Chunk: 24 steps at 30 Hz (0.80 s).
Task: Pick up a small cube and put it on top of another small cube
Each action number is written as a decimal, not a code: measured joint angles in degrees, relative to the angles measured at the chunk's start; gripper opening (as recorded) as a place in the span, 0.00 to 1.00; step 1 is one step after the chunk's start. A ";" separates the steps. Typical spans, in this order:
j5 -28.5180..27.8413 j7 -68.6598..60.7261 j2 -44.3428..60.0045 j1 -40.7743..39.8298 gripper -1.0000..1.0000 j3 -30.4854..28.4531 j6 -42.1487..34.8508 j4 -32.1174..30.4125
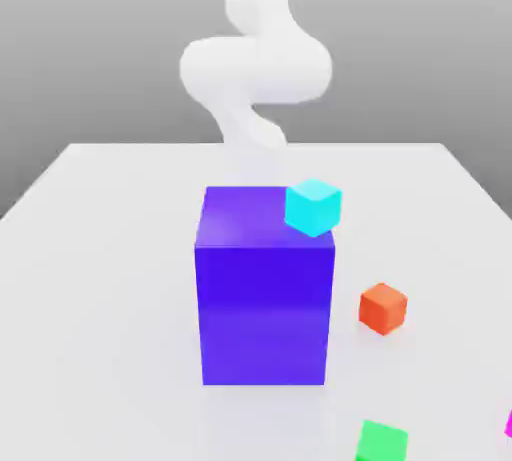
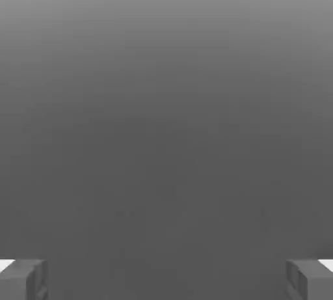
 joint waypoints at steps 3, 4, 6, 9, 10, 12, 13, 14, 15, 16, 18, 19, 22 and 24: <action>-1.12 0.10 6.52 0.65 0.50 2.46 1.38 0.78; -1.53 0.17 8.60 0.88 0.50 3.24 1.84 1.02; -2.38 0.33 12.74 1.34 0.50 4.82 2.75 1.51; -3.82 0.68 18.95 2.08 0.50 7.19 4.10 2.24; -4.36 0.84 21.02 2.38 0.50 7.93 4.55 2.48; -5.47 1.17 25.17 2.99 0.50 9.41 5.46 2.96; -6.08 1.38 27.26 3.32 0.50 10.13 5.89 3.21; -6.72 1.61 29.34 3.69 0.50 10.81 6.32 3.46; -7.36 1.84 31.44 4.08 0.50 11.45 6.76 3.71; -8.02 2.08 33.53 4.53 0.50 12.08 7.19 3.95; -9.35 2.57 37.73 6.03 0.50 13.10 8.05 4.45; -10.00 2.80 39.83 6.93 0.50 13.50 8.47 4.70; -11.73 3.35 46.10 9.16 0.50 14.20 9.78 5.44; -12.70 3.58 50.25 10.30 0.50 14.73 10.67 5.93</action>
